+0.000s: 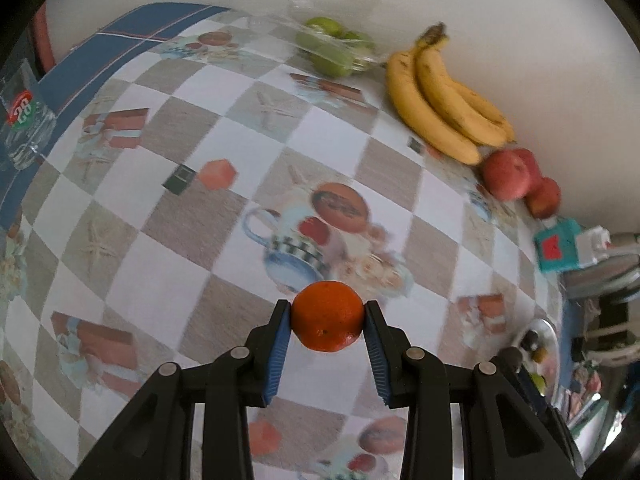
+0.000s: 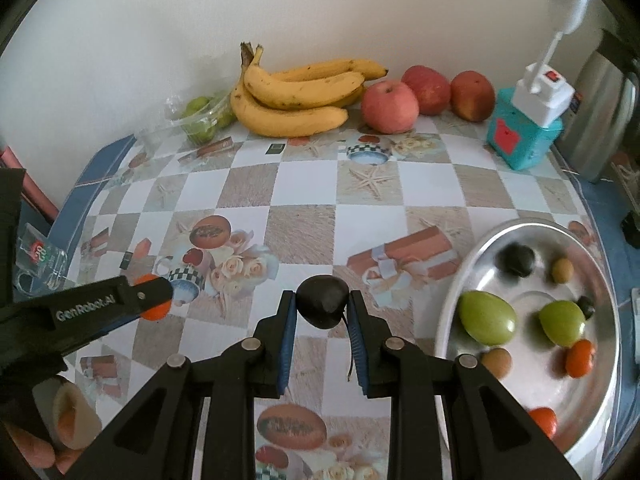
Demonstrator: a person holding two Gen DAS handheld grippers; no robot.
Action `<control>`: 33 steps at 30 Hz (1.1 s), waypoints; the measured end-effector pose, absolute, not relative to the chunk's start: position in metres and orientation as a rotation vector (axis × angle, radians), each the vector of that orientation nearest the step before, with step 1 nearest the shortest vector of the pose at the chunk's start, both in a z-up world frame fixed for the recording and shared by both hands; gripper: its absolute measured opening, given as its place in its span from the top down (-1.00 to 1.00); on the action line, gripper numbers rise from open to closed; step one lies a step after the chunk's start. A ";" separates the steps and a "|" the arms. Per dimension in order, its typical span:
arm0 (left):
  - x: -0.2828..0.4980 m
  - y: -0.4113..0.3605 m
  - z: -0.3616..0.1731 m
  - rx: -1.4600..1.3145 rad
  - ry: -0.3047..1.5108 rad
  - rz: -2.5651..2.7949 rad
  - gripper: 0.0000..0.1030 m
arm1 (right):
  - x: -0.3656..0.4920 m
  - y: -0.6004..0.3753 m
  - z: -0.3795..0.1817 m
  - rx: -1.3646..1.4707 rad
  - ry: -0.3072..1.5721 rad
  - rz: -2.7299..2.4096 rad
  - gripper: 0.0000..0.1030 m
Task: Organize fruits
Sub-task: 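Carry the dark plum in the right tool while the left tool carries the mandarin over the plate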
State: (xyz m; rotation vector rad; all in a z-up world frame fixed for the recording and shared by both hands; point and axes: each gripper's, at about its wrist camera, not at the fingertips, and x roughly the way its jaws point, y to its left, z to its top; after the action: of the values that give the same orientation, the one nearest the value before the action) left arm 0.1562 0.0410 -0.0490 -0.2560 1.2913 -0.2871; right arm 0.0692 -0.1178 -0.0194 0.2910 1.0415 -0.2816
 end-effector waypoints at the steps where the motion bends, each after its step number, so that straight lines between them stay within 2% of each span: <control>1: 0.153 0.038 -0.046 -0.258 1.289 -0.306 0.24 | 0.064 -0.119 -0.016 0.293 1.037 -0.287 0.48; 11: 0.123 -0.007 -0.025 -0.212 1.276 -0.466 0.24 | 0.013 -0.148 0.002 0.355 1.004 -0.379 0.48; 19: 0.087 -0.070 -0.012 -0.103 1.264 -0.658 0.24 | -0.036 -0.201 0.000 0.428 1.005 -0.537 0.48; 26: 0.061 -0.117 -0.021 -0.011 1.299 -0.763 0.24 | -0.062 -0.228 -0.011 0.474 1.037 -0.592 0.48; 33: 0.055 -0.131 -0.029 0.020 1.324 -0.775 0.21 | -0.060 -0.230 -0.024 0.463 1.070 -0.575 0.47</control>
State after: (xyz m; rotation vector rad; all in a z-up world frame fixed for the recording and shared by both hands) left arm 0.0550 -0.1311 -0.0286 0.0200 1.3236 -0.7750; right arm -0.0603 -0.2304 -0.0236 0.4631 1.0705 -0.5746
